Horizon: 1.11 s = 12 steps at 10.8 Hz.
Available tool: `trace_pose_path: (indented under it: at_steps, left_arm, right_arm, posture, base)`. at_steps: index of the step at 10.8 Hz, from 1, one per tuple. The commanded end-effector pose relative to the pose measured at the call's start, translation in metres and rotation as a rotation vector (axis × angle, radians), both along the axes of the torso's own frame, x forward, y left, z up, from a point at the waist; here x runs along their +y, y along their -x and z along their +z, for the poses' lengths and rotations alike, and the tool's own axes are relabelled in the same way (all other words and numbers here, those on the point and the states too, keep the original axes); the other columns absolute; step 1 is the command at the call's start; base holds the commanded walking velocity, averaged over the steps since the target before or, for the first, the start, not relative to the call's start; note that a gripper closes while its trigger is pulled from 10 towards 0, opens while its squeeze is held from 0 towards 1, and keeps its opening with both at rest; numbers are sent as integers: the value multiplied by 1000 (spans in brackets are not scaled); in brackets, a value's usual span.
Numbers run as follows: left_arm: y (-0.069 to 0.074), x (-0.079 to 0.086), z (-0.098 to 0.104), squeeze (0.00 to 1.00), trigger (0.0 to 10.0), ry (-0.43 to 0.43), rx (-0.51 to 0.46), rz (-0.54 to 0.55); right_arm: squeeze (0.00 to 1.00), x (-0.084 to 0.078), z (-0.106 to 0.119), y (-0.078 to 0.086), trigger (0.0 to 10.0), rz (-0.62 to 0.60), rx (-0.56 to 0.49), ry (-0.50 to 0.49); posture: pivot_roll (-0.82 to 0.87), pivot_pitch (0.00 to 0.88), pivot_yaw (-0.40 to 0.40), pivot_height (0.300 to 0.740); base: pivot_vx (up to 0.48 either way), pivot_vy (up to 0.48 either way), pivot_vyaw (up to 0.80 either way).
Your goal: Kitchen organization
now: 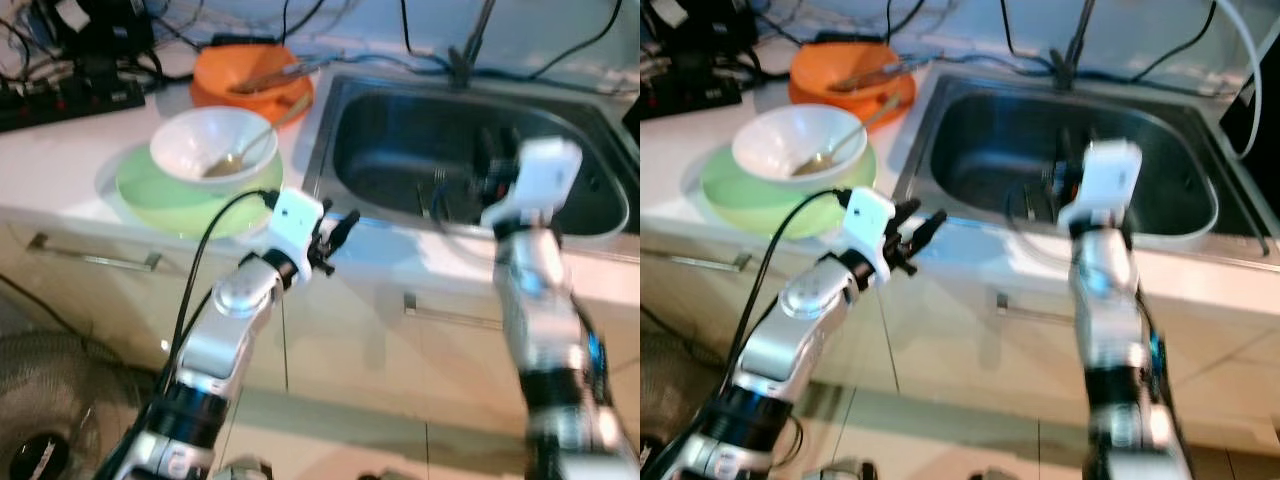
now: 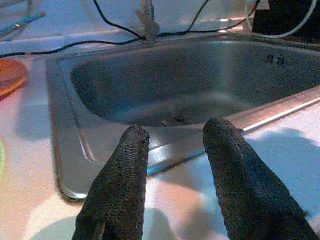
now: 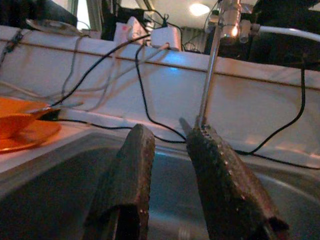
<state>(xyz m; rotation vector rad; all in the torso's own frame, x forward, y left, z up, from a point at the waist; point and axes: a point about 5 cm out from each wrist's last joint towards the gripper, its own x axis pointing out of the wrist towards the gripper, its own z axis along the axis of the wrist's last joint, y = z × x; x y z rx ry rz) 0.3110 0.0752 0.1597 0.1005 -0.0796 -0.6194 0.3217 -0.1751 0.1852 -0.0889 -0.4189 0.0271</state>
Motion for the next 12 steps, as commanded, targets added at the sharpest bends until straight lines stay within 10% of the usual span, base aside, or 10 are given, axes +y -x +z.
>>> trace_pose_path:
  at_steps: [1,5,8,12]
  left_arm:
    - [-1,4,-1,0,10000,3,-8,31]
    - [-5,11,15,0,10000,33,-137,129]
    - [-17,10,69,0,10000,-147,-423,156]
    - [-64,32,113,0,10000,-260,-452,250]
  right_arm:
    - [0,6,-3,6,10000,25,10,-23]
    - [0,26,-25,20,10000,37,95,-65]
    - [0,34,-35,20,10000,14,138,-115]
    - [0,45,-38,18,10000,29,161,-133]
  posture:
    - [38,78,-20,740]
    - [41,90,-21,740]
    - [60,84,-16,740]
    - [65,73,-16,740]
  base:
    - [0,0,0]
    - [0,0,0]
    - [0,0,0]
    - [0,0,0]
